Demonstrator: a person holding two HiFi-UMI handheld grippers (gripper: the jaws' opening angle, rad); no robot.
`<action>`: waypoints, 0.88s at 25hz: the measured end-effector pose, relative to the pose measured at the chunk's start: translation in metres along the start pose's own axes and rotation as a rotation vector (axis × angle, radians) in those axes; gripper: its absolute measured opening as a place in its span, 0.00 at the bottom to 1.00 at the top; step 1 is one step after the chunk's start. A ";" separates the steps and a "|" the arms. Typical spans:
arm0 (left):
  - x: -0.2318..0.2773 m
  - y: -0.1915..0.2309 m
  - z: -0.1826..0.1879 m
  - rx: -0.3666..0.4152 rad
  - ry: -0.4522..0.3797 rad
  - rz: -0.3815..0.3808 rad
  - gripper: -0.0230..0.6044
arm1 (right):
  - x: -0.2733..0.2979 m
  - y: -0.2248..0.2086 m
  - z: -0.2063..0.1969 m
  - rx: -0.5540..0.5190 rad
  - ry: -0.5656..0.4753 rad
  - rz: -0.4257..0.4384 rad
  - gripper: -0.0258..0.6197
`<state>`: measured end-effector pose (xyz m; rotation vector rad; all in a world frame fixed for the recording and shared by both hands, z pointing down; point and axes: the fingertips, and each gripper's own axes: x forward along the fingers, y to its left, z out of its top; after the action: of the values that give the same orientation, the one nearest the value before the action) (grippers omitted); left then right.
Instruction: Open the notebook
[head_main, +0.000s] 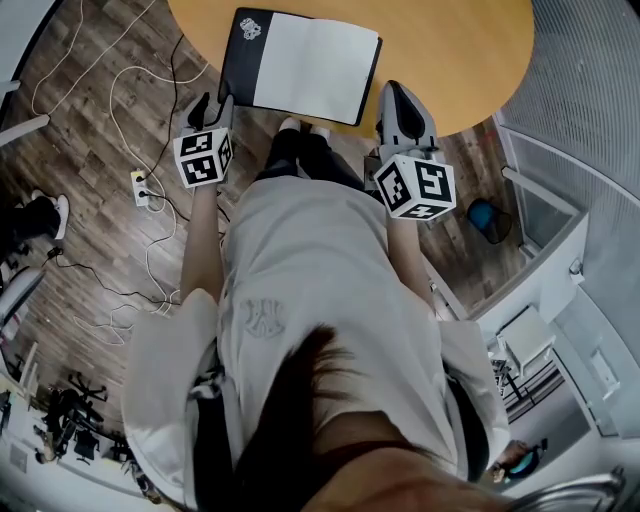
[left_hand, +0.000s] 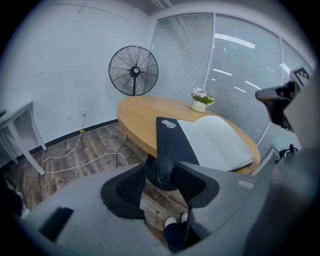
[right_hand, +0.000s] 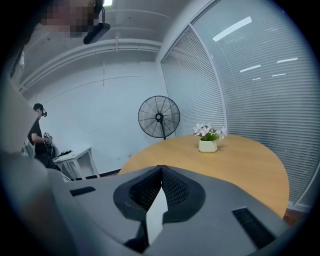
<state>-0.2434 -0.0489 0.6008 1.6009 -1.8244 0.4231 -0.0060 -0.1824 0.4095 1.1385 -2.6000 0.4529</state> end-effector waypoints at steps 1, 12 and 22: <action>-0.001 0.001 0.001 -0.015 -0.006 -0.007 0.34 | 0.000 0.000 0.000 -0.001 0.000 0.000 0.04; -0.003 -0.005 0.021 0.003 -0.053 -0.034 0.31 | -0.002 0.003 0.003 -0.001 -0.011 -0.017 0.04; -0.008 -0.010 0.053 0.068 -0.118 -0.007 0.12 | -0.009 -0.008 0.009 0.008 -0.037 -0.049 0.04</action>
<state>-0.2477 -0.0786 0.5552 1.7097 -1.9098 0.3988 0.0044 -0.1851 0.3993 1.2213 -2.5973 0.4359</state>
